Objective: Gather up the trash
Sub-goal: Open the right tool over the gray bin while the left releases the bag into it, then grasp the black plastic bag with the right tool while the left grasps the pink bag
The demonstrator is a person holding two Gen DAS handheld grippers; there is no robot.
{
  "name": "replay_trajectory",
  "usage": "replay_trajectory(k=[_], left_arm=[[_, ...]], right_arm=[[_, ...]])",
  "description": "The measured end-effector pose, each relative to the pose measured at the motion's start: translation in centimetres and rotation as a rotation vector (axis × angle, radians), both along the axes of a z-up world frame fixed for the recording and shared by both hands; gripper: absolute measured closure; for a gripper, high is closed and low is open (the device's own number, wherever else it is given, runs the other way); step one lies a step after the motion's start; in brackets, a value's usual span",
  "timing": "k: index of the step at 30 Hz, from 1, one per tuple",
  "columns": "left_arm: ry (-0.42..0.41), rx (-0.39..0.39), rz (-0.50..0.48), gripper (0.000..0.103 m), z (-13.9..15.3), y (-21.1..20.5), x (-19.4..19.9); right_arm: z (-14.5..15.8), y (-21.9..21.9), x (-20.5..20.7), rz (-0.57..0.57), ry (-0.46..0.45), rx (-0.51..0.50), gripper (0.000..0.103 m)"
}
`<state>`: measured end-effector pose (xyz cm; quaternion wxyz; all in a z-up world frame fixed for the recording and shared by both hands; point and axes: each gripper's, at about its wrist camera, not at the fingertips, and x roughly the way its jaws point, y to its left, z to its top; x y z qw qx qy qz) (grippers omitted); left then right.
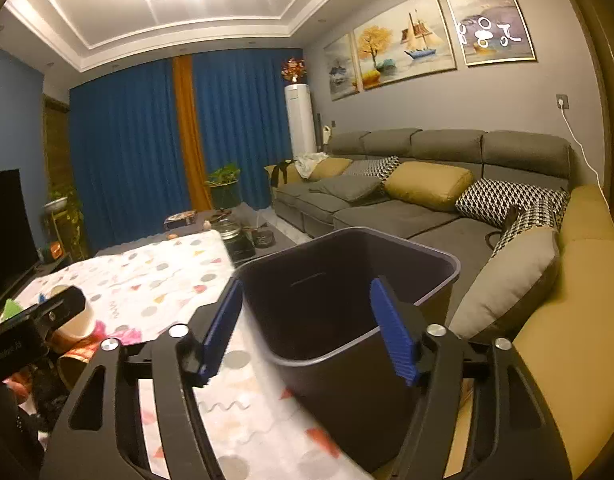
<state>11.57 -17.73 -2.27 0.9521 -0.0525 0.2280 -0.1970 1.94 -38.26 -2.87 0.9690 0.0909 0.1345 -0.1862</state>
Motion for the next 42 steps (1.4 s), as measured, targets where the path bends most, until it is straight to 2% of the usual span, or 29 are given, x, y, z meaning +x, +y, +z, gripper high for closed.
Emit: replay_trajectory(k=[8,15,23,28,34,42], left_arm=[[-0.071,0.036,0.087,0.008,0.3,6.6,-4.6],[-0.077,0.038,0.269,0.008,-0.4,14.3,-6.5],[-0.052,0.037,0.402,0.008,-1.3,20.8,-7.6],[-0.048,0.032,0.449,0.008,-1.7,23.4,-8.1],[-0.054,0.020,0.475,0.008,-1.7,25.0,-8.3],[-0.036,0.019,0.478,0.008,-2.3,25.9,-7.5]], right_arm=[[0.4,5.0,-1.4,0.090,-0.008,-0.015,0.026],[-0.1,10.6,-1.6,0.213,0.003,-0.028,0.025],[-1.7,16.7,-1.1,0.351,0.054,-0.022,0.025],[-3.4,19.9,-0.3,0.429,0.111,-0.025,0.025],[-4.4,20.9,1.5,0.434,0.146,0.006,0.025],[-5.3,21.6,4.4,0.450,0.217,0.015,0.034]])
